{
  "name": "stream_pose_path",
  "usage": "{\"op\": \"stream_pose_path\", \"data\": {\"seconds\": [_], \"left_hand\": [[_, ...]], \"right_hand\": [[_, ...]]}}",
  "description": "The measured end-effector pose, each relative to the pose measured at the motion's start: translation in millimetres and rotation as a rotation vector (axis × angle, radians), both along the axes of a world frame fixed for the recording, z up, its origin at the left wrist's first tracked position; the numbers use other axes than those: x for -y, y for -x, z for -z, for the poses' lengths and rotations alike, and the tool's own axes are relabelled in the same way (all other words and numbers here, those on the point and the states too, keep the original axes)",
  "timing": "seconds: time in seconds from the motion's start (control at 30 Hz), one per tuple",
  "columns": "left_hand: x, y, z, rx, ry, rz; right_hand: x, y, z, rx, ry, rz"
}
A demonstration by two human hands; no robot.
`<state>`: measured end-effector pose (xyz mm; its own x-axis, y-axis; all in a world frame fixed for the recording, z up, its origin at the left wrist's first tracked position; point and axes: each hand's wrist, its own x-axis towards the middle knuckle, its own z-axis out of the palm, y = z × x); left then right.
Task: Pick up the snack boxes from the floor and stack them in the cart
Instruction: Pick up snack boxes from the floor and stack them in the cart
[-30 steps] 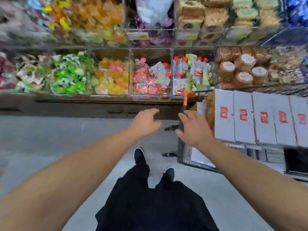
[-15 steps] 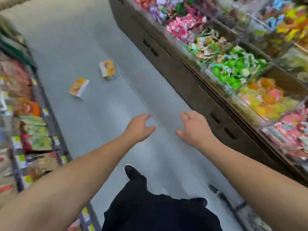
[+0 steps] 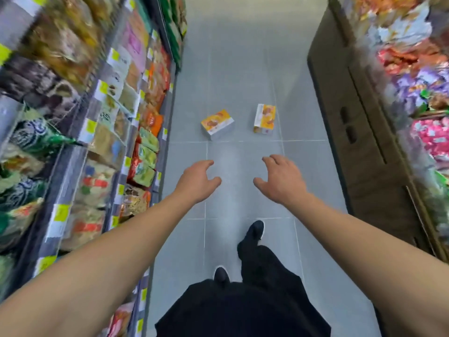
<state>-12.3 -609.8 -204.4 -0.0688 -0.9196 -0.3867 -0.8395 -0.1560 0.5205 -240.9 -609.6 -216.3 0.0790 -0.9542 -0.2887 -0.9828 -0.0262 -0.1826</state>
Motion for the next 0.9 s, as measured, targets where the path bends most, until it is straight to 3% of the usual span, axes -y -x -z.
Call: {"op": "stream_pose_path", "data": {"seconds": [0.27, 0.6, 0.9], "left_hand": [[149.6, -33.1, 11.7, -0.049, 0.014, -0.255], [333.7, -42.3, 14.6, -0.056, -0.032, -0.342], [512.8, -88.6, 111.6, -0.066, -0.157, -0.306]], "right_hand": [[194.9, -35.1, 14.2, 0.051, 0.006, -0.141], [412.3, -53.6, 14.4, 0.066, -0.069, -0.228], [578.5, -103.9, 103.5, 0.024, -0.19, -0.215]]}}
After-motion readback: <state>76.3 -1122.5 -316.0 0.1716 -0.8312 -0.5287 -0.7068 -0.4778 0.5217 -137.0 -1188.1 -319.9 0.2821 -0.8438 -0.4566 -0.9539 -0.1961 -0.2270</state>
